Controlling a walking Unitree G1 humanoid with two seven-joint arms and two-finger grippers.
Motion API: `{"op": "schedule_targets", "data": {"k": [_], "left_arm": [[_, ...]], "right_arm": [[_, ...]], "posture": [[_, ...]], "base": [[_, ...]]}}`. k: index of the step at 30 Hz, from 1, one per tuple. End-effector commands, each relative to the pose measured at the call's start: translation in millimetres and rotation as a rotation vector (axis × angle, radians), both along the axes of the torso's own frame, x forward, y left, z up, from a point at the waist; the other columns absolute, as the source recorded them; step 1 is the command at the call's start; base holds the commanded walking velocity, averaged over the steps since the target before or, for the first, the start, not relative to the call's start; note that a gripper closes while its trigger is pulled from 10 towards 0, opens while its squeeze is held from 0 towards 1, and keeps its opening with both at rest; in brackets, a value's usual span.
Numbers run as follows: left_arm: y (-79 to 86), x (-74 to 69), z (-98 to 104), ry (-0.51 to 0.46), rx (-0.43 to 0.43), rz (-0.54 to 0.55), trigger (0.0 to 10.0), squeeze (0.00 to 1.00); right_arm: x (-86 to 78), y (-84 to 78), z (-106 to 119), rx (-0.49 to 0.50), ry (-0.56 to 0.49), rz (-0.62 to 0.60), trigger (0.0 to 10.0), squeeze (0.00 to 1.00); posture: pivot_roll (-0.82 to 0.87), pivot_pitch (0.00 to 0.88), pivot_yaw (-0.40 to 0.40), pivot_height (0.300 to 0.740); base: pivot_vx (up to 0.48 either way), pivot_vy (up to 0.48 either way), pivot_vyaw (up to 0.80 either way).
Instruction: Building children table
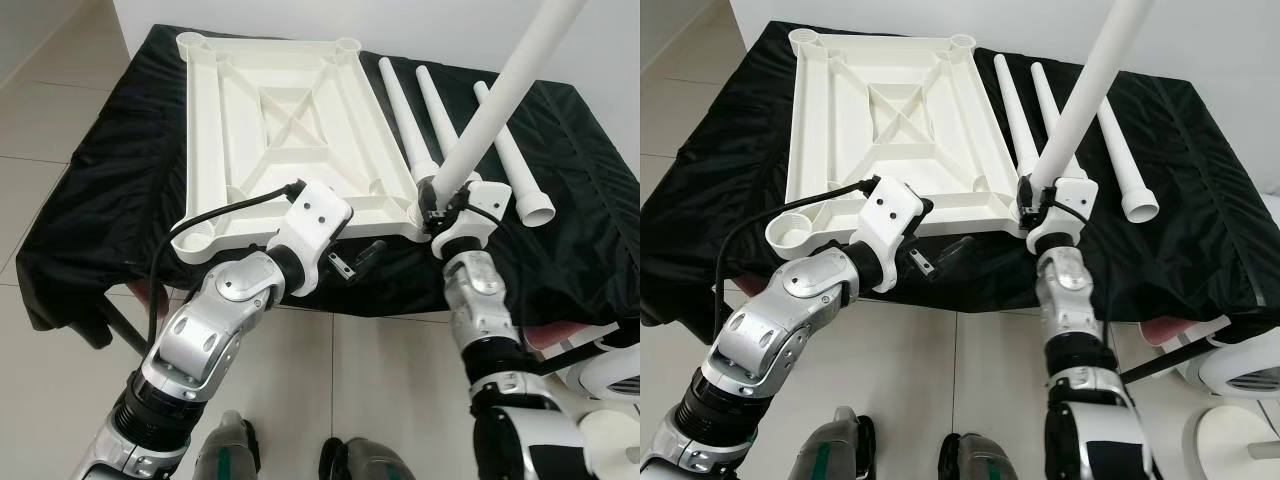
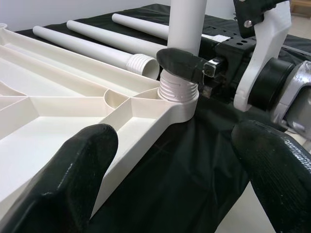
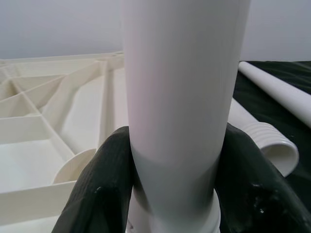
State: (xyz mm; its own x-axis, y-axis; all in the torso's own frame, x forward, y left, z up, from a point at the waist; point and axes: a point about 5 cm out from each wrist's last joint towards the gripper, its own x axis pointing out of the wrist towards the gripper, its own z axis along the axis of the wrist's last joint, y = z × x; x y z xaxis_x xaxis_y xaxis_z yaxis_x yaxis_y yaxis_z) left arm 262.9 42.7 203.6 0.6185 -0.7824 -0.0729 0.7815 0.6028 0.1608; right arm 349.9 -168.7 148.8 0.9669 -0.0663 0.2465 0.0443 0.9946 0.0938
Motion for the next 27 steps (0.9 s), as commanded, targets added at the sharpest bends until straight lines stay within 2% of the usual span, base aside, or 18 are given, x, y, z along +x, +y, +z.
{"op": "schedule_targets", "data": {"k": [1, 6, 11, 12, 14, 15, 26, 27], "left_arm": [[-3.0, -3.1, 0.9, 0.002, -0.007, -0.033, 10.0, 0.0], [-3.4, -3.9, 0.3, 0.004, -0.005, -0.04, 10.0, 0.0], [-3.5, -4.1, 0.0, 0.004, -0.004, -0.043, 10.0, 0.0], [-3.6, -4.3, -0.2, 0.005, -0.003, -0.045, 10.0, 0.0], [-3.8, -4.4, -0.5, 0.006, -0.003, -0.046, 10.0, 0.0], [-4.2, -4.7, -0.6, 0.006, -0.004, -0.047, 10.0, 0.0], [-6.2, -5.1, -0.6, 0.005, -0.008, -0.05, 10.0, 0.0], [-6.6, -5.2, -0.6, 0.005, -0.01, -0.05, 10.0, 0.0]], "right_arm": [[-5.5, -1.0, -15.5, 0.033, 0.07, -0.09, 10.0, 0.0], [-11.7, 6.6, -17.5, 0.048, 0.073, -0.167, 10.0, 0.0], [-13.7, 8.0, -17.5, 0.058, 0.074, -0.178, 10.0, 0.0], [-14.2, 7.1, -16.7, 0.06, 0.068, -0.181, 10.0, 0.51], [-14.6, 6.3, -15.9, 0.06, 0.064, -0.181, 10.0, 0.55], [-15.1, 6.1, -14.0, 0.065, 0.052, -0.172, 10.0, 1.0], [-16.1, 14.7, -6.0, 0.065, 0.01, -0.011, 10.0, 1.0], [-14.9, 16.3, -6.0, 0.072, 0.018, 0.064, 10.0, 0.0]], "posture": [[0.1, 0.095, -0.068, 0.74], [0.1, 0.09, -0.064, 0.74], [0.1, 0.087, -0.064, 0.74], [0.1, 0.083, -0.064, 0.74], [0.1, 0.082, -0.066, 0.74], [0.1, 0.08, -0.067, 0.74], [0.1, 0.069, -0.072, 0.74], [0.1, 0.063, -0.076, 0.74]], "base": [[0.0, 0.0, 0.0], [0.0, 0.0, 0.0], [0.0, 0.0, 0.0], [0.0, 0.0, 0.0], [0.0, 0.0, 0.0], [0.0, 0.0, 0.0], [0.0, 0.0, 0.0], [0.0, 0.0, 0.0]]}}
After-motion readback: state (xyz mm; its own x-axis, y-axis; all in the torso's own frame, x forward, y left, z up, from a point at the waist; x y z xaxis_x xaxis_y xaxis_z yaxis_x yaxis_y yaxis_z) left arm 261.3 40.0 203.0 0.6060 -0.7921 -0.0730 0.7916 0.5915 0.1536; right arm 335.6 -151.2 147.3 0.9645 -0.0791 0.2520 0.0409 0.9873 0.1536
